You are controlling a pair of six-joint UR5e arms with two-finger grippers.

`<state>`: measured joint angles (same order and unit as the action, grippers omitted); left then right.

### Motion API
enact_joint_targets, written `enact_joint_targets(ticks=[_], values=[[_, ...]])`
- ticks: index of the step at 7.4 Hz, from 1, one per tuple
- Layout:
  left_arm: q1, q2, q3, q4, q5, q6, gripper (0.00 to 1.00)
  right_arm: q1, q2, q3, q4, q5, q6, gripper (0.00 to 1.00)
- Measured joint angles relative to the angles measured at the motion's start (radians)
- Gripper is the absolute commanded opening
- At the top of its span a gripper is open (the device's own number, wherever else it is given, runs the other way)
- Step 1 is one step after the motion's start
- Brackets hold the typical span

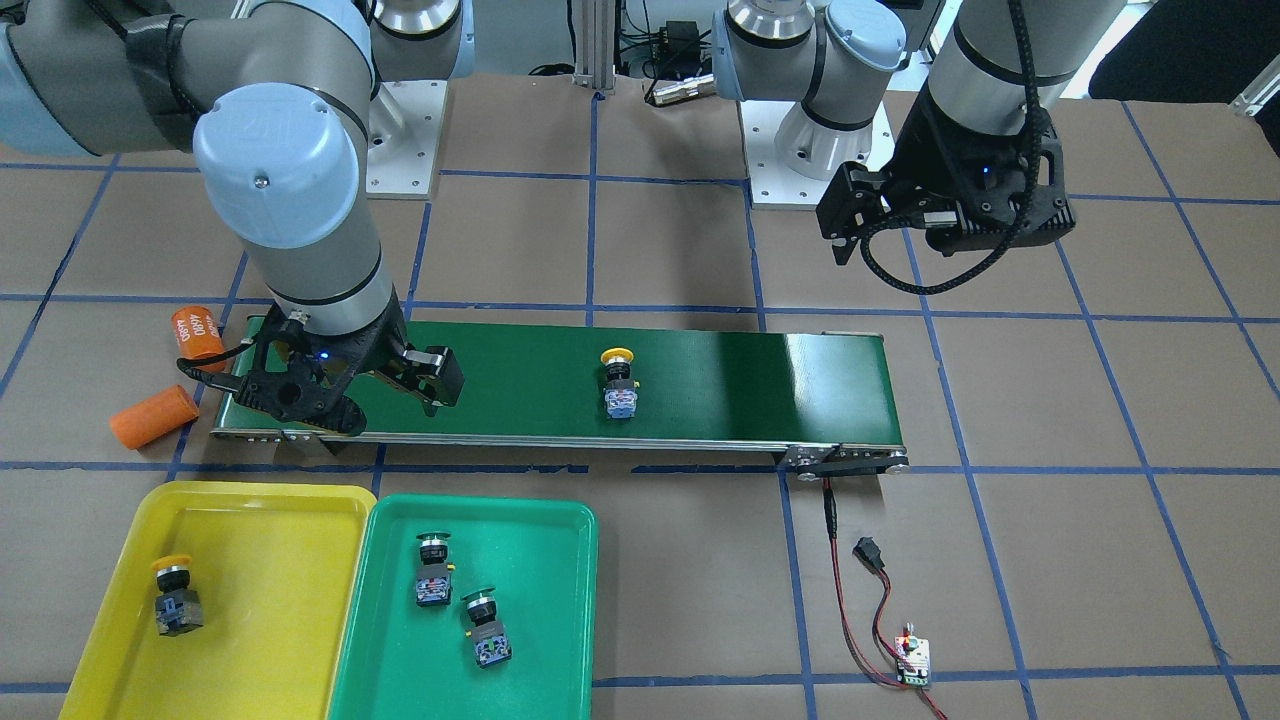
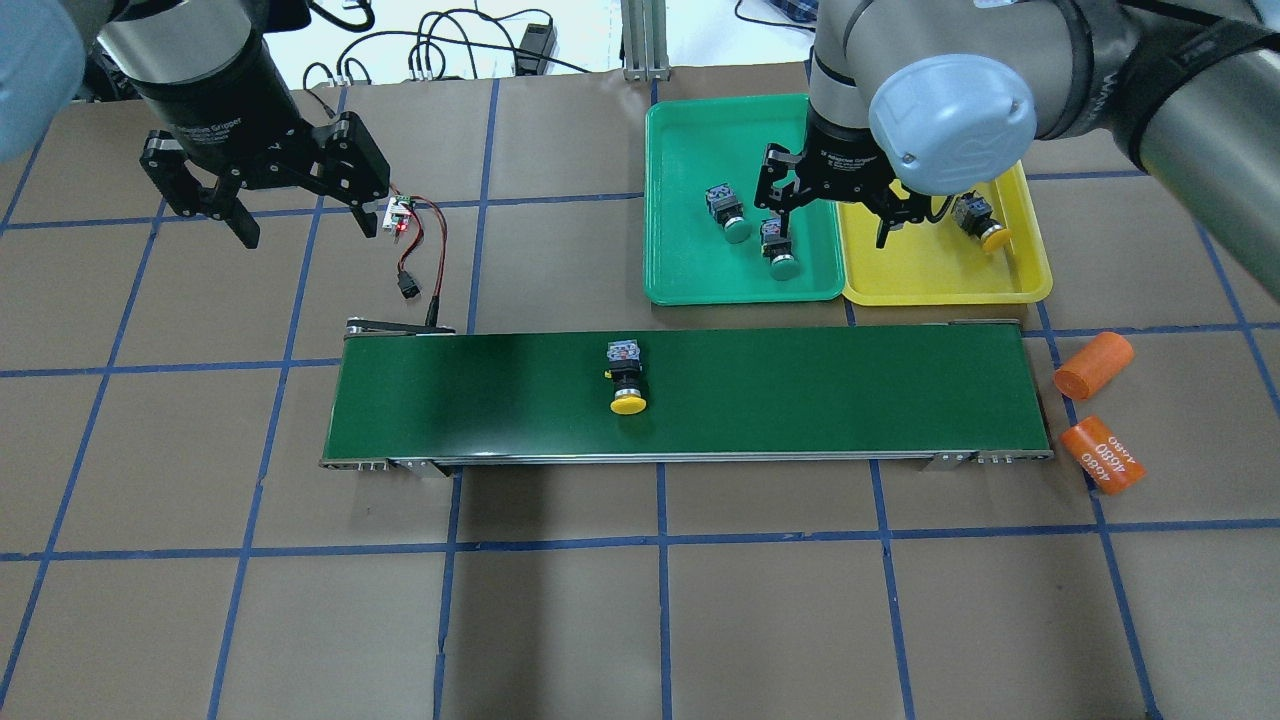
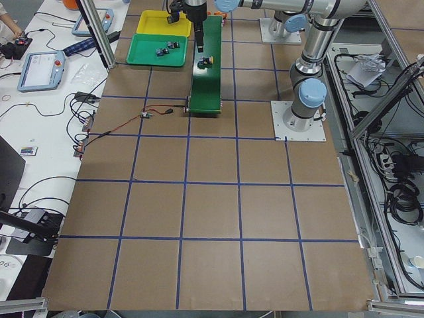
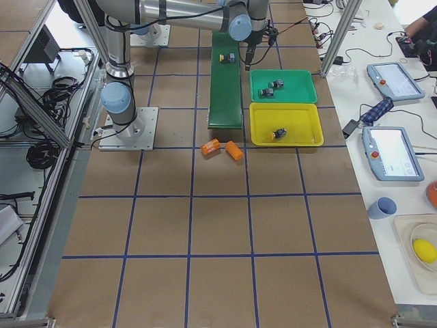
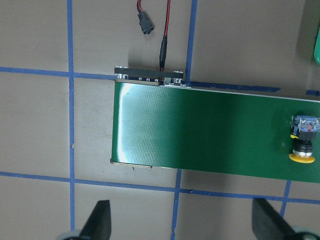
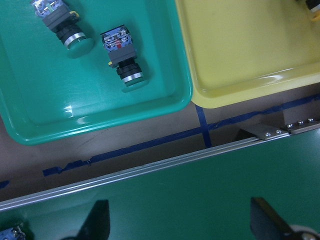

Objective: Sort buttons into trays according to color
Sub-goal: 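Move the right gripper back over the yellow-capped switch on the conveyor, then grasp the yellow-capped switch on the conveyor with the right gripper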

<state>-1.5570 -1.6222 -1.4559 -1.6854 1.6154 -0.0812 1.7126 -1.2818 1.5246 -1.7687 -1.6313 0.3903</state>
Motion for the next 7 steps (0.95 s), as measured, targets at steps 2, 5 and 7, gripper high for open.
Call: enact_joint_targets(ticks=[2,5,7], values=[[0.002,-0.001,-0.002,0.022,0.001,-0.001,1.00,0.055,0.028,0.005,-0.056,0.001,0.079,1.00],[0.004,-0.001,-0.002,0.028,0.001,-0.002,1.00,0.120,0.059,0.026,-0.107,0.024,0.138,1.00],[0.005,-0.001,-0.001,0.028,0.000,-0.002,1.00,0.152,0.066,0.054,-0.184,0.036,0.182,1.00]])
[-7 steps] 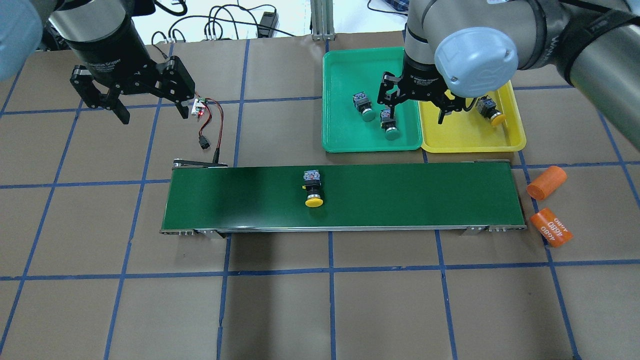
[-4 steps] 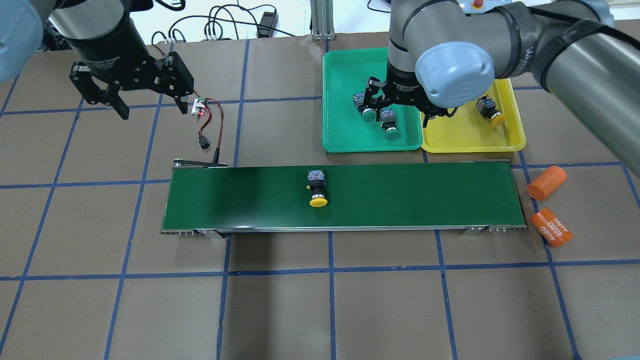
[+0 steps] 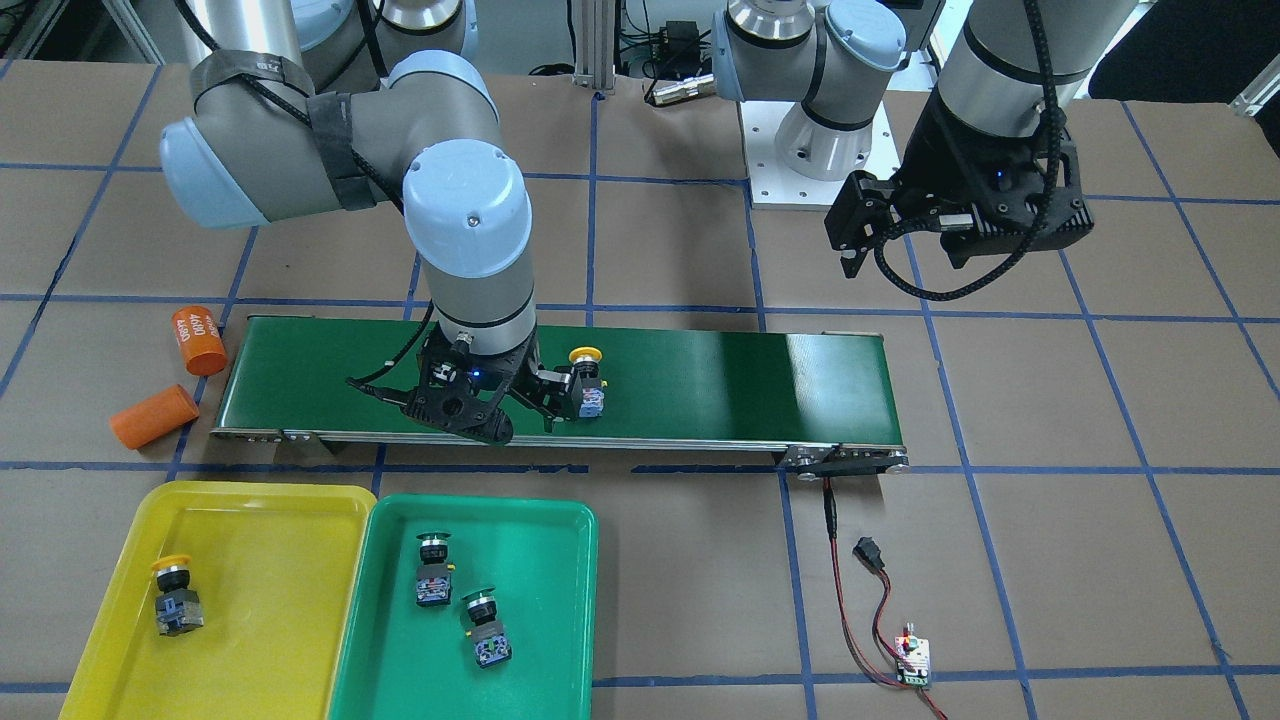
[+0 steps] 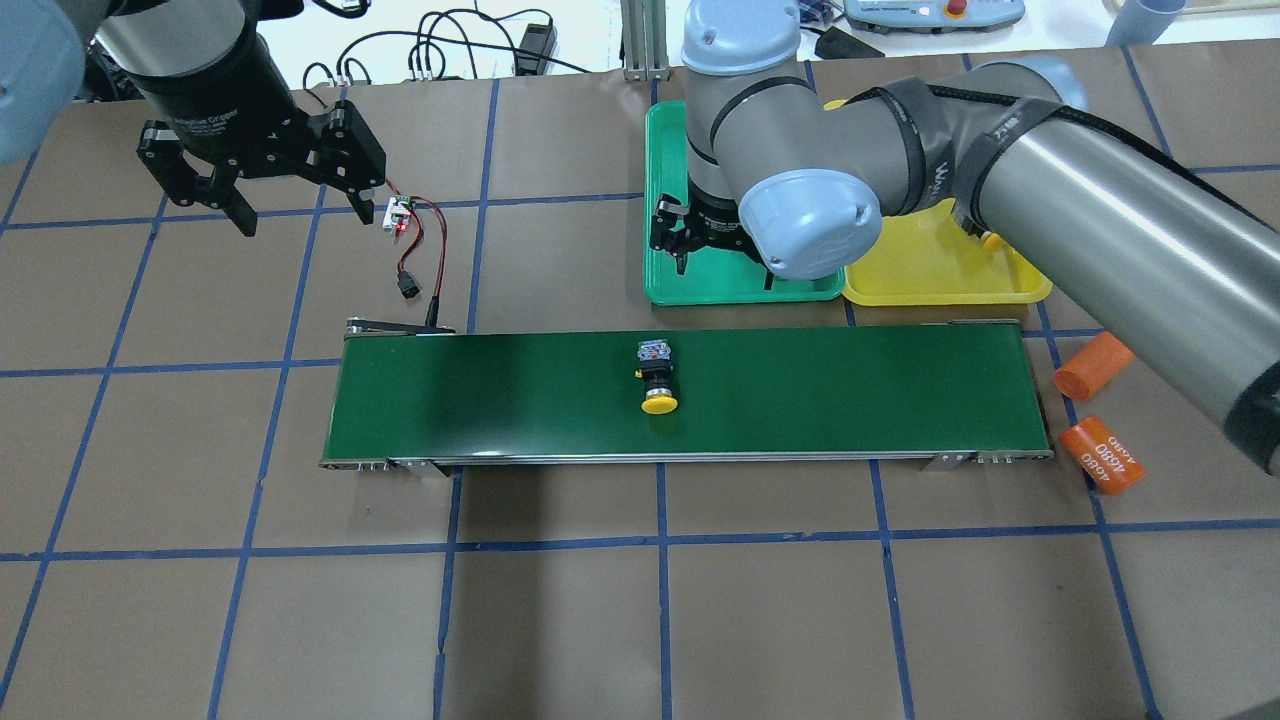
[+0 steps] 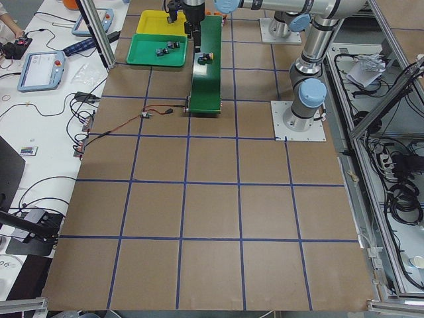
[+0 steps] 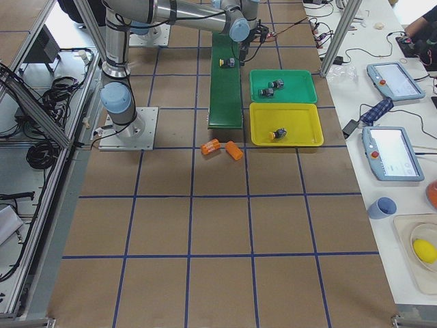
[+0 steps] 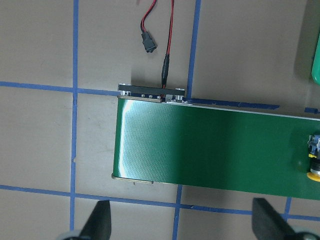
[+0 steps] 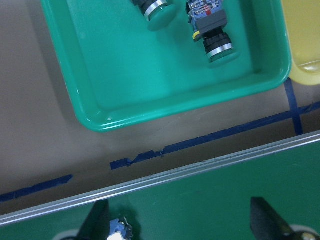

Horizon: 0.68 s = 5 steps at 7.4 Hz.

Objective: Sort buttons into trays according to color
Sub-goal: 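Grasp the yellow-capped switch on the conveyor with the right gripper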

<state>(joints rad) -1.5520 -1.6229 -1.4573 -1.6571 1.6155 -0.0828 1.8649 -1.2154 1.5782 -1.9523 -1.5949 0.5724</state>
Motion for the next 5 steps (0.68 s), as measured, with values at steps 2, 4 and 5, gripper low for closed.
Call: enact_joint_targets(ticks=[2,4,5], values=[[0.001,0.000,0.003,0.000,0.000,0.001,1.00,0.031,-0.001,0.053,-0.034,0.003,0.023,1.00],[0.002,0.000,0.006,0.000,0.000,0.001,1.00,0.054,0.001,0.094,-0.042,0.015,0.038,1.00],[0.002,-0.001,0.010,0.000,0.000,0.002,1.00,0.058,0.003,0.101,-0.043,0.040,0.039,1.00]])
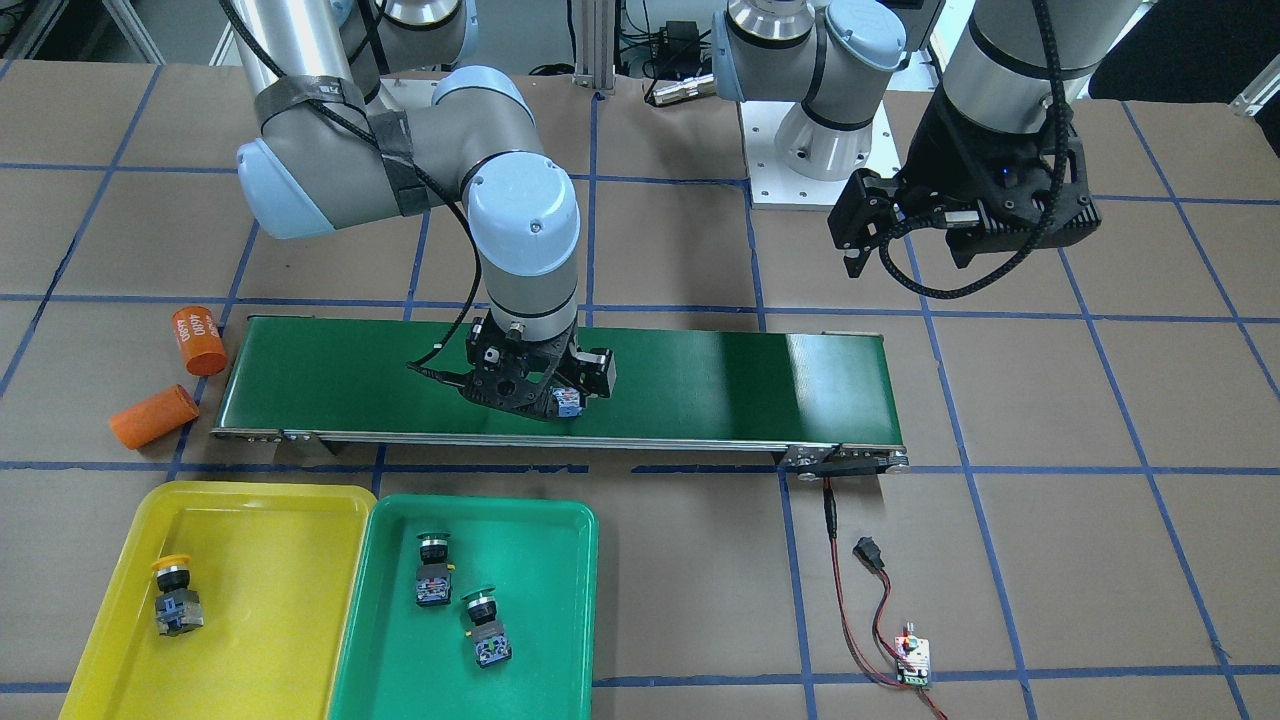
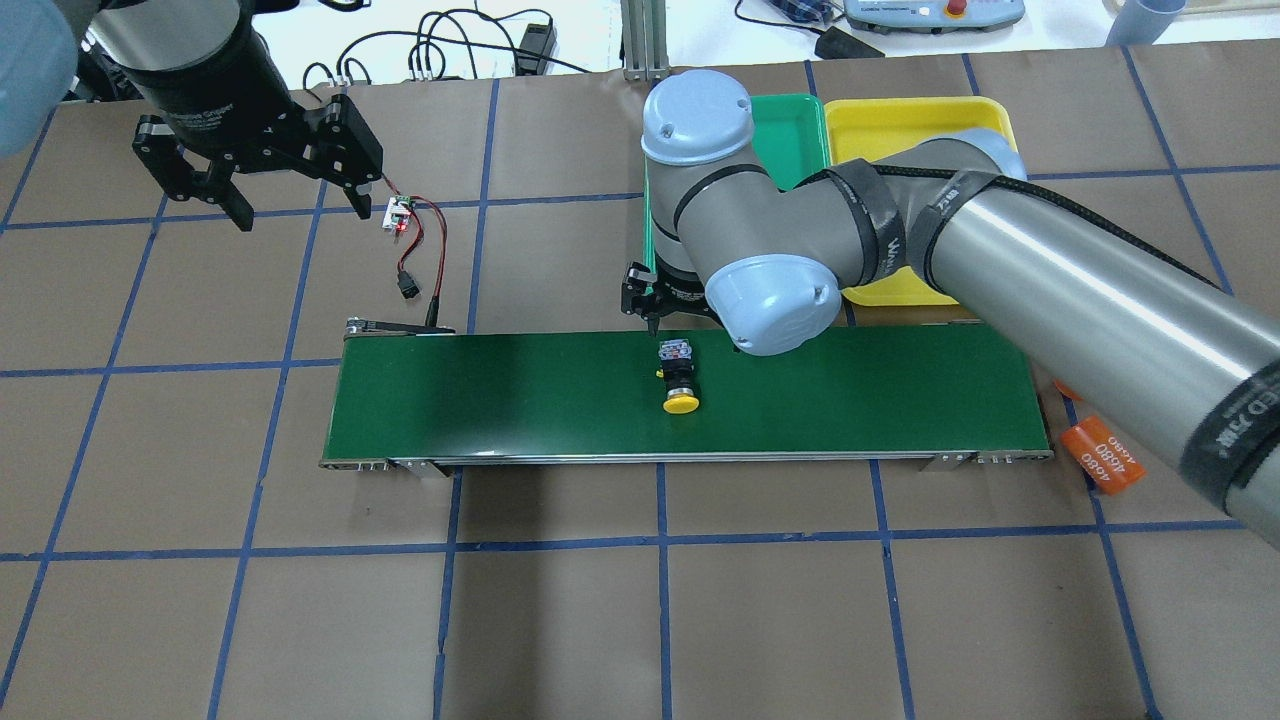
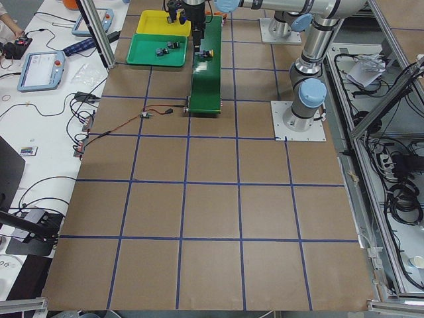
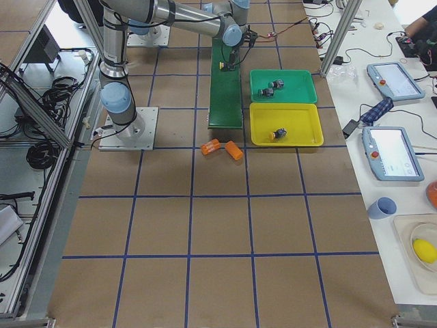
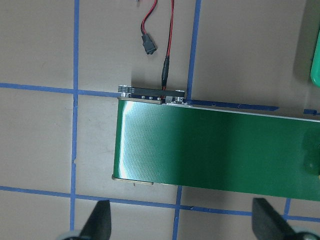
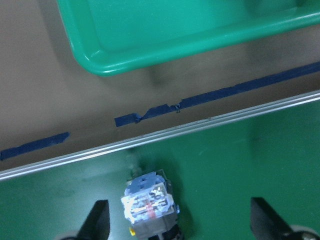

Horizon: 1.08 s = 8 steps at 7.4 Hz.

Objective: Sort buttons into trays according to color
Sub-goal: 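Grasp the yellow-capped switch on the conveyor with the right gripper, then carry the yellow-capped switch into the yellow tray with the right gripper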

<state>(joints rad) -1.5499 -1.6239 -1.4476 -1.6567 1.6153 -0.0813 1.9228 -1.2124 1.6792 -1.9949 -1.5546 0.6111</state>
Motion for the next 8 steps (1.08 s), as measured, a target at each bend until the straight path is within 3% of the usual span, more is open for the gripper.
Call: enact_joint_targets(ticks=[2,3,4,5,8], values=[[0.000,0.000,0.004,-0.001,0.000,-0.001,1.00,0.002,0.010,0.021,0.002,0.027,-0.005,1.00],[0.000,0.000,0.003,-0.001,0.000,-0.001,1.00,0.002,0.015,0.038,0.002,0.026,-0.006,0.82],[0.001,0.000,0.003,-0.001,0.000,-0.001,1.00,0.001,0.018,0.051,0.002,0.022,-0.008,0.29],[0.001,0.000,0.003,-0.001,0.000,-0.001,1.00,-0.003,0.019,0.056,0.000,0.020,-0.010,0.00],[0.001,-0.001,0.004,0.000,0.000,-0.002,1.00,-0.015,0.013,0.057,0.004,0.016,-0.023,0.00]])
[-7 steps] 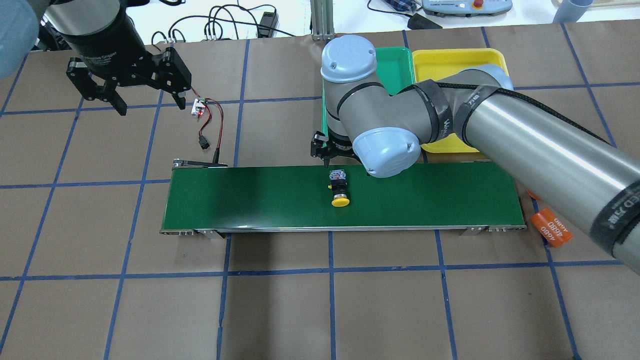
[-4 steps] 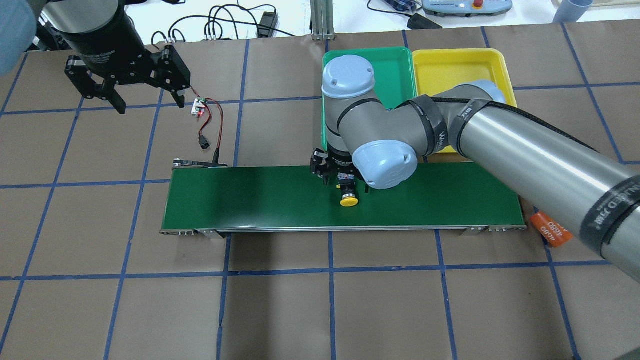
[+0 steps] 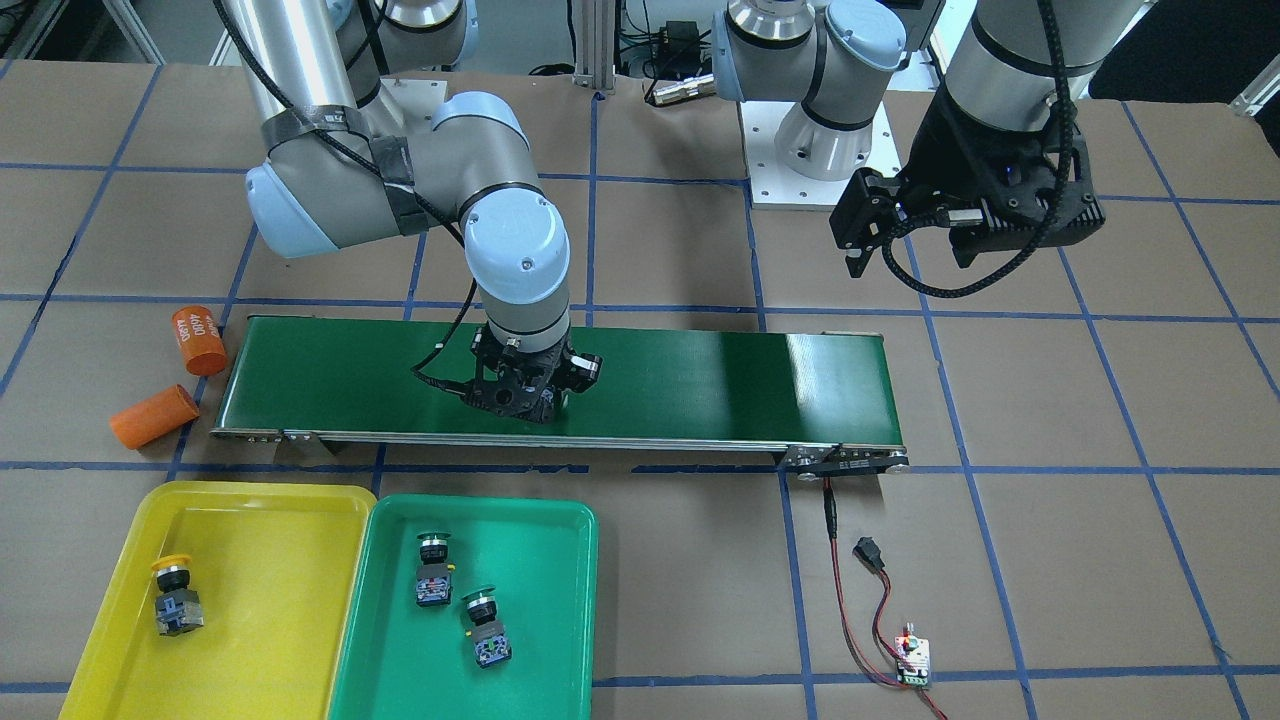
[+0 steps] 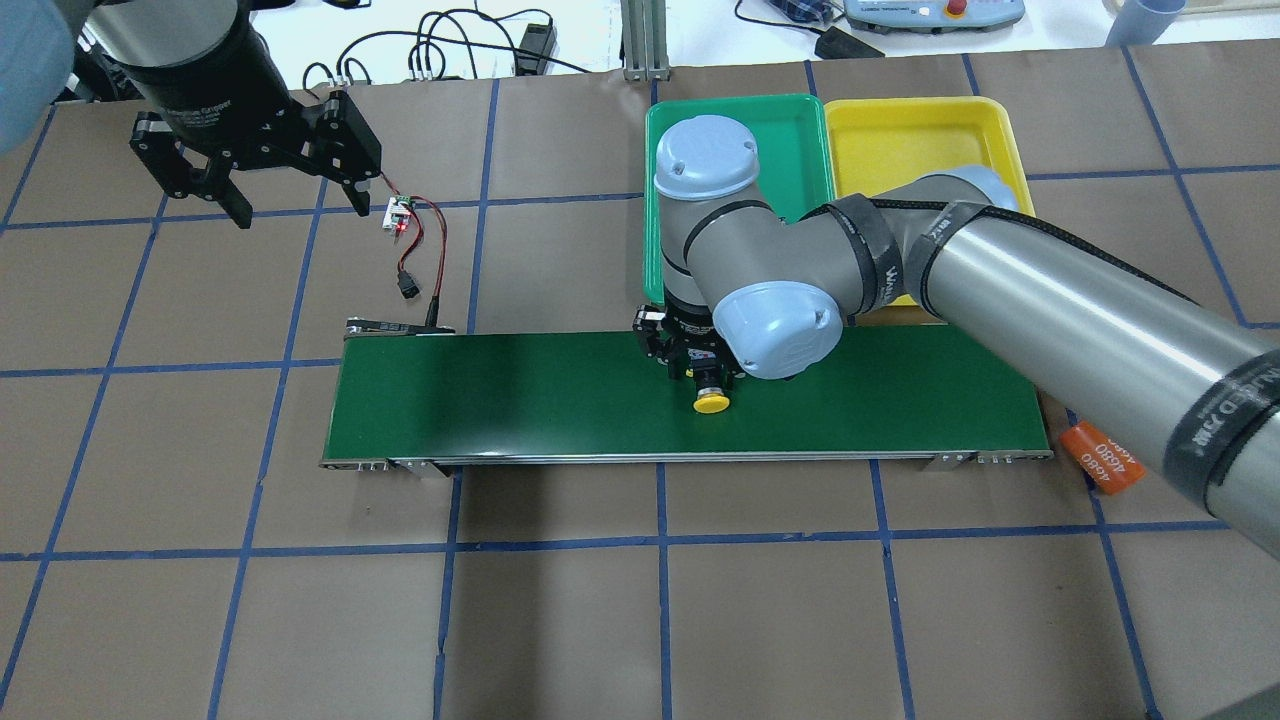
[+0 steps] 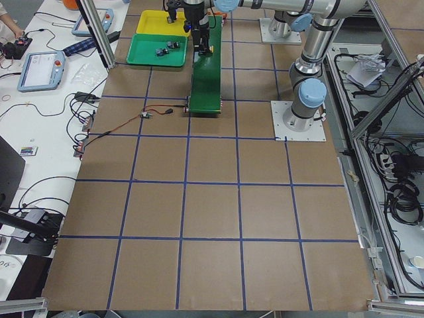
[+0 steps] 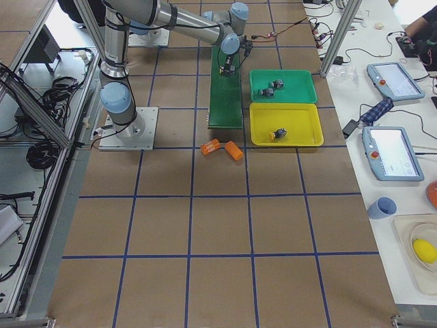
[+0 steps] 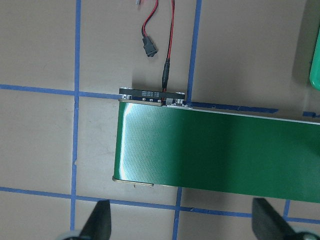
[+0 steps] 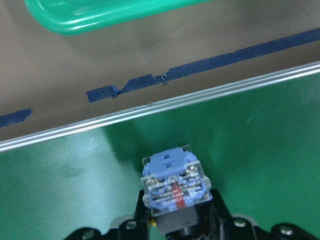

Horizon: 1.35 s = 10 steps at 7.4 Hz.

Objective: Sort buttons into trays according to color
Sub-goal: 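Carry the yellow-capped switch into the yellow tray with the right gripper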

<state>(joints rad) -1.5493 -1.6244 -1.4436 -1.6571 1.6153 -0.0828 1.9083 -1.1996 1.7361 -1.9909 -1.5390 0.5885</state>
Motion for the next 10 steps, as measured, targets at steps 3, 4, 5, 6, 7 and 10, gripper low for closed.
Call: enact_joint_targets(ticks=[3,4,5,6,7,10], values=[[0.000,0.000,0.001,0.000,0.000,0.000,1.00,-0.048,-0.037,-0.049,-0.001,-0.069,-0.009,0.00],[0.000,0.000,0.001,0.000,0.000,0.000,1.00,-0.103,-0.043,-0.069,0.000,-0.086,-0.044,0.00],[0.000,0.000,-0.001,0.000,0.000,0.000,1.00,-0.186,-0.046,-0.081,-0.001,-0.092,-0.136,0.00],[0.000,0.001,-0.002,0.000,0.000,0.000,1.00,-0.274,-0.047,-0.088,-0.004,-0.093,-0.248,0.00],[0.000,0.001,-0.002,0.000,0.000,0.000,1.00,-0.344,-0.043,-0.096,-0.018,-0.092,-0.352,0.00],[0.000,0.000,0.003,0.000,0.000,0.000,1.00,-0.421,0.042,-0.145,-0.115,-0.093,-0.521,0.00]])
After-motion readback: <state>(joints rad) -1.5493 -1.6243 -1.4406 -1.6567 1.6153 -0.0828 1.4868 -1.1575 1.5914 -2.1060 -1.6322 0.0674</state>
